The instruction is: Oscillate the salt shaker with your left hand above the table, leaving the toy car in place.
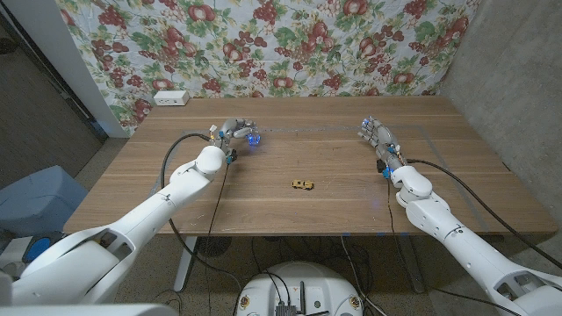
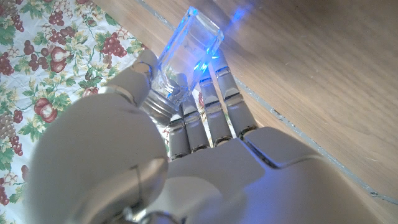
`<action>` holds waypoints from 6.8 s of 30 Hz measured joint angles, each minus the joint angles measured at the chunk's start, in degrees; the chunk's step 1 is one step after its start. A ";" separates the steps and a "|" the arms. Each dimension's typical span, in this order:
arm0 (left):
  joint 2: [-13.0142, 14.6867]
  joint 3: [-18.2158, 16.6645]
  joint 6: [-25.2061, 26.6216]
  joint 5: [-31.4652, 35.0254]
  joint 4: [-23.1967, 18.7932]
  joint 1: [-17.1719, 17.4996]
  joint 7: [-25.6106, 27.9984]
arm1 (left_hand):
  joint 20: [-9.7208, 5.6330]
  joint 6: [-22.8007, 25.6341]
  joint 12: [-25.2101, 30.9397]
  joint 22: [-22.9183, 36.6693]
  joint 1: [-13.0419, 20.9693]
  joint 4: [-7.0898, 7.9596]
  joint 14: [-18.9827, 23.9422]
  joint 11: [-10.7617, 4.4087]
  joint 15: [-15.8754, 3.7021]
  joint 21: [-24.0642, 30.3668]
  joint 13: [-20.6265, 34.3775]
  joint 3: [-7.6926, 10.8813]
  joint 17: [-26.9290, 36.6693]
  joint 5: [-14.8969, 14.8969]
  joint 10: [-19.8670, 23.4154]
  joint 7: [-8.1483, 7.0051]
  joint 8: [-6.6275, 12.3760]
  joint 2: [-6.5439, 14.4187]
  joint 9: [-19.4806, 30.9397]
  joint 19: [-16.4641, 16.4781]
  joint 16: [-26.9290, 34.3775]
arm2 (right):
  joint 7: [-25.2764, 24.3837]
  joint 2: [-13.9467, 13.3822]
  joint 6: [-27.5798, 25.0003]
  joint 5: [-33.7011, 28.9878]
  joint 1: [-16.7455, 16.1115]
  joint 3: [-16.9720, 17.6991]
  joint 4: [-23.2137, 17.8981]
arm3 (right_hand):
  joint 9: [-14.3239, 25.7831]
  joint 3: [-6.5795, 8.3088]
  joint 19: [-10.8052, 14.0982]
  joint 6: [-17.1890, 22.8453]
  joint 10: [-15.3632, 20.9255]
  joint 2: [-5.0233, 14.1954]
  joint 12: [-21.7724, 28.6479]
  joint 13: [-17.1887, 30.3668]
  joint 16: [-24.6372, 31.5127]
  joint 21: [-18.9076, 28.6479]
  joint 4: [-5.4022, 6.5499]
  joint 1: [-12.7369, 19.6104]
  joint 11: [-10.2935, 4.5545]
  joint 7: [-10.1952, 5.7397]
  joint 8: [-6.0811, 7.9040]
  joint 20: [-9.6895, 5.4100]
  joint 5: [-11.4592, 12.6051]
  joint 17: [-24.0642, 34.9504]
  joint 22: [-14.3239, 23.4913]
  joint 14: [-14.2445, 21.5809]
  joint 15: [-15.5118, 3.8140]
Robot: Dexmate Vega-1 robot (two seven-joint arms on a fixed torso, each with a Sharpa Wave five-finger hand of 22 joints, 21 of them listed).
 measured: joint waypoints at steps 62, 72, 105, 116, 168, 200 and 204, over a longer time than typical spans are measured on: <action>2.68 -4.48 -2.57 -5.24 -11.53 4.73 -4.35 | -5.88 7.44 -0.84 2.87 1.87 0.42 3.35 0.83 1.52 11.59 0.22 -0.41 -0.04 -0.17 2.67 1.35 -1.28 -1.85 0.49 6.42 -0.74 | -0.37 -1.17 2.00 -0.60 -1.52 1.18 -1.84 | 0.00 0.48 0.31 -0.01 0.20 0.61 0.00 -0.29 0.43 -1.60 -0.47 -0.60 -0.21 0.01 0.00 -0.32 0.00 -0.26 0.30 0.00 0.00; 3.07 -4.92 -2.71 -5.89 -12.14 4.95 -5.09 | -6.05 7.11 -1.28 3.04 1.87 0.65 3.35 1.13 1.51 12.29 0.22 -0.64 -0.01 -0.16 2.97 1.68 -1.67 -1.85 0.59 6.58 -0.80 | -0.36 -1.05 2.14 -0.91 -1.23 1.04 -1.71 | 0.00 0.48 0.31 -0.01 0.20 0.61 0.00 -0.28 0.43 -1.82 -0.47 -0.62 -0.21 0.01 0.00 -0.32 0.00 -0.26 0.29 0.00 0.00; 1.07 -8.78 -10.65 -21.82 -4.81 4.02 -19.82 | -6.37 7.32 -1.33 3.30 1.88 1.30 4.09 1.22 1.86 15.72 0.43 -1.28 -0.08 -0.27 4.71 1.87 -2.16 -1.85 1.06 6.89 -0.72 | -0.94 -0.55 2.04 -1.57 -0.48 0.59 -1.30 | 0.00 0.96 1.12 -0.01 0.20 0.45 0.00 -0.27 0.43 -2.26 -0.94 -1.81 -0.20 0.01 0.00 -0.31 0.00 -0.25 0.29 0.00 0.00; 1.87 -9.50 -11.63 -21.95 -6.07 4.82 -18.84 | -6.37 7.32 -1.33 3.57 1.88 1.46 4.09 1.05 1.86 16.62 0.43 -1.42 -0.12 -0.09 5.13 1.87 -2.51 -1.85 1.06 6.89 -0.74 | -1.13 -0.52 2.03 -1.63 -0.47 0.55 -1.35 | 0.00 0.95 1.12 -0.01 0.20 0.46 0.00 -0.27 0.88 -2.74 -0.94 -1.81 -0.21 0.01 0.00 -0.31 0.00 -0.55 0.29 0.00 0.00; 12.55 0.38 11.65 -16.07 -13.09 -6.30 -35.65 | -6.78 8.15 -1.07 4.06 2.20 1.76 4.80 1.22 1.74 19.95 0.70 -1.59 0.15 -0.21 7.57 2.27 -2.52 -2.17 1.83 7.30 -0.80 | -2.43 -1.12 2.54 -2.07 -3.06 1.07 -4.28 | 0.00 1.43 1.53 -0.01 0.20 -0.30 0.00 -0.26 0.88 -4.21 -1.42 -2.56 -0.20 0.01 0.00 -0.31 0.00 -0.53 0.28 0.00 0.00; 7.06 -6.88 -3.18 -10.95 -14.48 4.69 -11.91 | -6.98 8.46 -1.38 4.08 2.62 1.76 5.01 1.34 1.54 21.51 0.99 -1.58 0.19 -0.10 8.07 1.95 -3.00 -2.59 2.14 7.50 -1.48 | -2.27 -0.91 2.20 -2.16 -2.31 0.91 -3.53 | 0.00 1.59 1.94 -0.01 0.20 0.00 0.00 -0.26 0.88 -4.99 -1.57 -2.86 -0.20 0.01 0.00 0.11 0.00 -0.82 0.28 0.00 0.00; 5.36 -8.08 -5.38 -9.82 -14.36 6.51 -7.81 | -6.98 8.46 -1.38 4.04 2.62 1.76 5.01 1.34 1.54 21.52 0.98 -1.58 0.19 -0.14 8.07 1.95 -3.00 -2.59 2.15 7.50 -1.49 | -2.20 -0.83 2.20 -2.16 -2.14 0.86 -3.37 | 0.00 1.58 1.94 -0.01 0.20 0.00 0.00 -0.26 0.88 -4.99 -1.57 -2.86 -0.20 0.01 0.00 0.11 0.00 -0.81 0.28 0.00 0.00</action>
